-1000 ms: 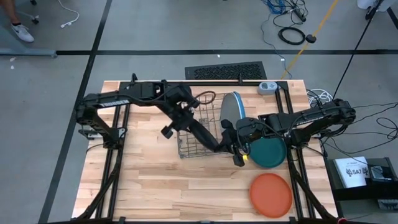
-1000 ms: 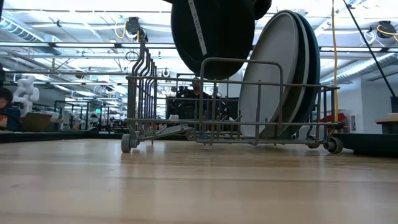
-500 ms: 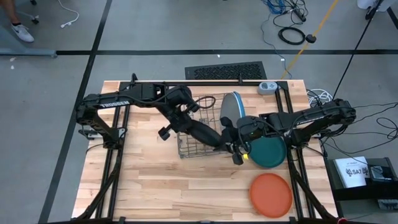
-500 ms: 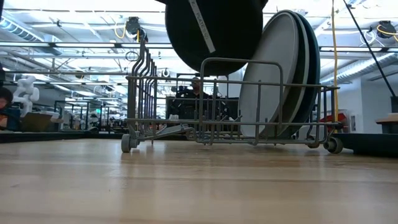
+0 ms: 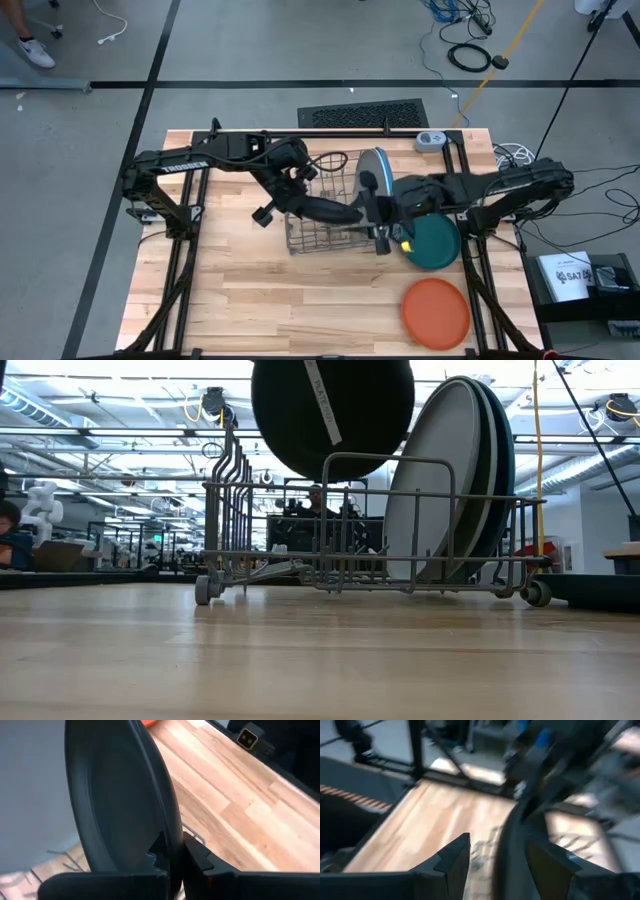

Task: Sort dishes
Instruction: Put the black plate into the dish rack

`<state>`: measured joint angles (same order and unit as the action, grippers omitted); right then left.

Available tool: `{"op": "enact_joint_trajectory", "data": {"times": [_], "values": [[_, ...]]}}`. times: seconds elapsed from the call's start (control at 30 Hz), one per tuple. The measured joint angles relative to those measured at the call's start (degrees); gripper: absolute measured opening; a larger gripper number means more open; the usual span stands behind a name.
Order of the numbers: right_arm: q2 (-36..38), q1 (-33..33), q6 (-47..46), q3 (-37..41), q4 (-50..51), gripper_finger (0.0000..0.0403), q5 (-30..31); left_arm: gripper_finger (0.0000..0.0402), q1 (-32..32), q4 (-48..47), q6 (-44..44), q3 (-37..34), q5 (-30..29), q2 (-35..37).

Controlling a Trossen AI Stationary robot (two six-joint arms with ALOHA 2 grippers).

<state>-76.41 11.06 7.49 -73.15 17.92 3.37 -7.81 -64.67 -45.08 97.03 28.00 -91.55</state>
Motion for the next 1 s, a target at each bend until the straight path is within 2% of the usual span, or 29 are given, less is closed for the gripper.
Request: {"op": "enact_joint_trajectory", "data": {"times": [0.27, 0.33, 0.47, 0.57, 0.7, 0.8, 1.0], "values": [[0.88, 1.29, 11.01, -6.19, -1.61, 0.017, 16.53, 0.0012, 0.39, 1.48, 15.5, -0.02, -0.03, -0.02], [1.4, 1.9, 12.98, -6.29, -3.43, 0.0167, 20.09, 0.0012, 0.34, 6.05, 22.54, -0.02, -0.61, -0.02], [1.35, 3.08, 14.24, -6.18, -5.9, 0.0163, 23.59, 0.0012, 0.38, 20.15, 38.1, -1.2, -1.29, -0.02], [1.32, 4.54, 14.14, -6.18, -6.54, 0.016, 25.26, 0.0012, 0.72, 28.81, 46.64, -2.82, -2.37, -0.02], [1.28, 7.63, 14.03, -5.9, -6.32, 0.0154, 26.74, 0.0012, 0.8, 30.71, 54.36, -5.35, -9.46, -0.02], [1.28, 10.6, 15.69, -5.88, -6.38, 0.0148, 33.17, 0.0012, 0.69, 31.98, 61.49, -8.18, -14.78, 0.01], [1.28, 14.6, 15.73, -5.85, -3.87, 0.0137, 43.37, 0.0012, 2.19, 43.94, 77.93, -16.52, -24.39, 0.91]]}}
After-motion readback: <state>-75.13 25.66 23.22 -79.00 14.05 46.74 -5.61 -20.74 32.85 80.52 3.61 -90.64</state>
